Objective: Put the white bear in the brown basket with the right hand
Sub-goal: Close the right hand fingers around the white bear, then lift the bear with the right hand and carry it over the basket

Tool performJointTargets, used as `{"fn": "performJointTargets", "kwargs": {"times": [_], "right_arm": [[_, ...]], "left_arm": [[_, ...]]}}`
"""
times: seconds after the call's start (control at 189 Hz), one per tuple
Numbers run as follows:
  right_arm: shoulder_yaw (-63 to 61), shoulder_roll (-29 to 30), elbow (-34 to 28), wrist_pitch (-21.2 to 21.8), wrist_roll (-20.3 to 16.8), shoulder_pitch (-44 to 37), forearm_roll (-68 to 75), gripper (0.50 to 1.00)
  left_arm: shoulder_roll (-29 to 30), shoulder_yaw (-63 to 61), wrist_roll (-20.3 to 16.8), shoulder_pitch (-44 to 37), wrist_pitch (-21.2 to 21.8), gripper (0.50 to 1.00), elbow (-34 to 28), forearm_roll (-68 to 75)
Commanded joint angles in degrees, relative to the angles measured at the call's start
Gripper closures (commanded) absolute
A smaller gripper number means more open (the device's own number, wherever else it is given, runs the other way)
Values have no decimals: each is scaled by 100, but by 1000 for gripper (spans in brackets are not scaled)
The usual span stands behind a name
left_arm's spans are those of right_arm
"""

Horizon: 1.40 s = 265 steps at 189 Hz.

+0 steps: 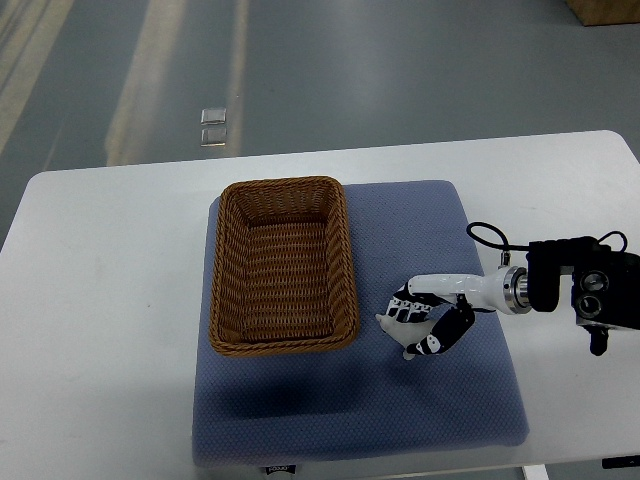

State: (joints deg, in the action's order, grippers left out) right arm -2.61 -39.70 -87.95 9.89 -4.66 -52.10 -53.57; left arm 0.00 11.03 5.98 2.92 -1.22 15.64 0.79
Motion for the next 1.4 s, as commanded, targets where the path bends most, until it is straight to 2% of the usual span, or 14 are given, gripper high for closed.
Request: {"fn": "performJointTargets", "kwargs": {"times": [0.0, 0.19, 0.338, 0.571, 0.682, 0.872, 0.967, 1.067, 1.242, 1.395], "right_arm": [[6, -2, 15, -22, 88, 6, -127, 979], [-29, -90, 32, -22, 167, -73, -127, 983], [-311, -407, 15, 110, 185, -398, -75, 977], [-565, -1232, 6, 1164, 176, -1953, -22, 975], [-592, -1400, 15, 1604, 132, -2551, -13, 975], [-583, -1250, 50, 1595, 62, -2709, 48, 973], [-557, -758, 305, 1516, 53, -2912, 110, 973], [-522, -55, 867, 1384, 53, -3052, 154, 971], [-311, 1781, 2334, 1094, 53, -3114, 145, 969], [-38, 3073, 3293, 848, 53, -3026, 119, 967]], "left_arm": [[0, 4, 0, -2, -1, 500, 0, 0], [0, -5, 0, 7, -1, 500, 0, 0], [0, -5, 0, -2, -1, 500, -8, 0], [0, -5, 0, -2, -1, 500, 0, 0], [0, -5, 0, -2, -1, 500, 0, 0], [0, -5, 0, 7, -1, 500, 35, 0], [0, -5, 0, -2, -1, 500, 9, 0], [0, 4, 0, -2, -1, 500, 0, 0], [0, 4, 0, 7, 8, 500, 35, 0], [0, 4, 0, -2, 26, 500, 53, 0]]}}
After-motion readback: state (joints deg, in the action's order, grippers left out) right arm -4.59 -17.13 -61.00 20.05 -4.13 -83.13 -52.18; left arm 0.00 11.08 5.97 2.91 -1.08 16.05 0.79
